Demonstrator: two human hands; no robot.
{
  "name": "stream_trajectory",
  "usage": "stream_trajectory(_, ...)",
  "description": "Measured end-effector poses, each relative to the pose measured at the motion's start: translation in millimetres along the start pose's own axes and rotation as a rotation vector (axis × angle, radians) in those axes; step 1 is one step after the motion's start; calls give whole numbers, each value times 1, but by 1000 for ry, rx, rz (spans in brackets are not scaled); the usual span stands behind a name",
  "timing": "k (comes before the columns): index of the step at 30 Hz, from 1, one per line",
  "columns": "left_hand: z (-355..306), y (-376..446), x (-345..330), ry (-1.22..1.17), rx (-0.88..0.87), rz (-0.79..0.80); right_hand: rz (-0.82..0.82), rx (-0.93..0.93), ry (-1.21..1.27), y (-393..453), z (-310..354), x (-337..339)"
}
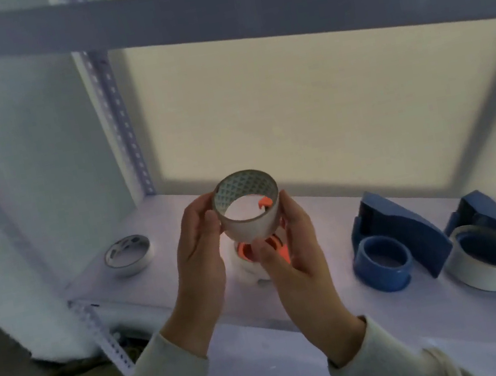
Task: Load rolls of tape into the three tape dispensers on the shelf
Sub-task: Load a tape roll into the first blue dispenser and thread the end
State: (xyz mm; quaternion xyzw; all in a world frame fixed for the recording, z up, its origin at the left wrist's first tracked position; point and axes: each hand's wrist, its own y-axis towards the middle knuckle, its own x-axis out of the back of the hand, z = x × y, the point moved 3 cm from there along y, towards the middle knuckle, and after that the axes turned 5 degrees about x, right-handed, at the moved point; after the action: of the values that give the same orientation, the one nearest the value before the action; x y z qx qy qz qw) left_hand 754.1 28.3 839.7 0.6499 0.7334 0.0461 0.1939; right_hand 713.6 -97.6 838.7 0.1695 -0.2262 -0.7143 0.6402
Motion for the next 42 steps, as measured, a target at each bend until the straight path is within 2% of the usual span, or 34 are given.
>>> stream_trajectory(3,-12,11,52,43,25,-108,136,-16,10,10,-8,-53)
stream_trajectory(6,-13,23,103,230,100,-167,281,-87,-13,20,-24,-100)
stream_trajectory(9,-9,31,139,367,168,-174,365,-156,-45,30,-46,-137)
stream_trajectory(13,10,41,169,414,252,-131,432,-242,-51,38,-67,-171)
stream_trajectory(20,40,55,200,485,393,-136,435,-299,-59,44,-90,-197)
stream_trajectory(30,46,61,204,503,403,-66,410,-267,84,46,-90,-202)
stream_trajectory(42,47,58,203,526,380,-61,375,-313,-23,42,-103,-201)
